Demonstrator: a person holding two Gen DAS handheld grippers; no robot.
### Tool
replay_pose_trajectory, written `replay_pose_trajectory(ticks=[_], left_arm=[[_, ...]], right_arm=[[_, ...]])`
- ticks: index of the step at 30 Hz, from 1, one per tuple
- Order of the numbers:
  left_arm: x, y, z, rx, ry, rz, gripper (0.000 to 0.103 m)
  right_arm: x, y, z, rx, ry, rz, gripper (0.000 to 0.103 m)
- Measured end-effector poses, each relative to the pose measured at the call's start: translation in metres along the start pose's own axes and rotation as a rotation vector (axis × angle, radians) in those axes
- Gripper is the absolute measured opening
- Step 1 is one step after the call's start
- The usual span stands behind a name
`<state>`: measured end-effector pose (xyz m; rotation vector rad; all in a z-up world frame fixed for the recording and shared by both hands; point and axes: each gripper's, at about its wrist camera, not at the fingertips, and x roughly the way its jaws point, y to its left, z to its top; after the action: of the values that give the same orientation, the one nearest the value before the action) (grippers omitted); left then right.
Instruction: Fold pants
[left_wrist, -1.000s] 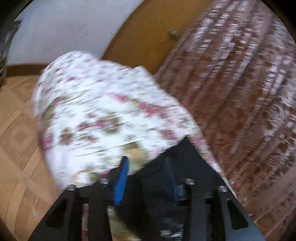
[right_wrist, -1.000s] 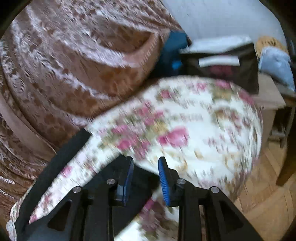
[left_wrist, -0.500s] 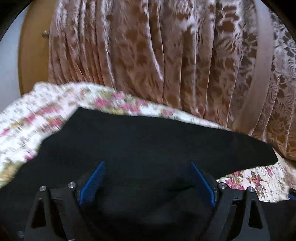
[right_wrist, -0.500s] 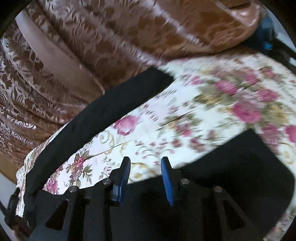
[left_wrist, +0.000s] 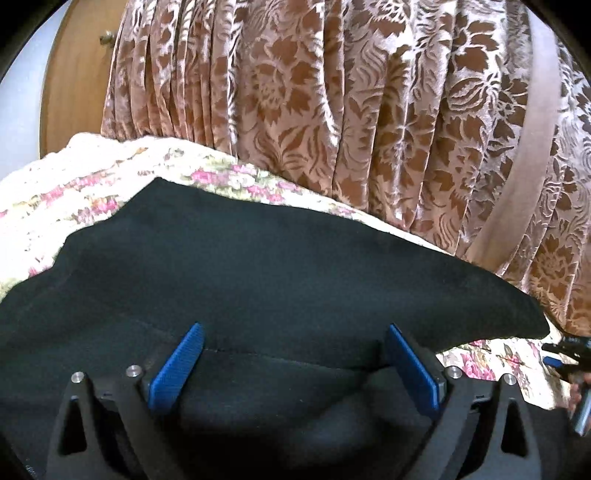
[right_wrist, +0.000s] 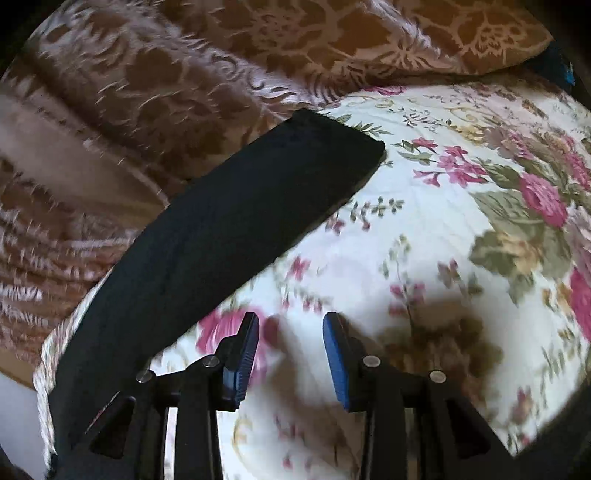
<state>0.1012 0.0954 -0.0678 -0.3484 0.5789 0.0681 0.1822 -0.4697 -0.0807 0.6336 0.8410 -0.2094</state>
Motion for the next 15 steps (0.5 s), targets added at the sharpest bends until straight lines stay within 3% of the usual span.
replay_pose_trajectory(ticks=[6,15], left_arm=[[0.000,-0.002,-0.005,0.019,-0.022,0.002,0.099],[0.005,-0.008,-0.008,0.056,-0.021,0.016,0.099]], right_arm=[[0.016,-0.002,0.029,0.049,-0.045,0.046,0.036],[0.040,-0.025,0.052,0.275,-0.088,0.113,0.036]])
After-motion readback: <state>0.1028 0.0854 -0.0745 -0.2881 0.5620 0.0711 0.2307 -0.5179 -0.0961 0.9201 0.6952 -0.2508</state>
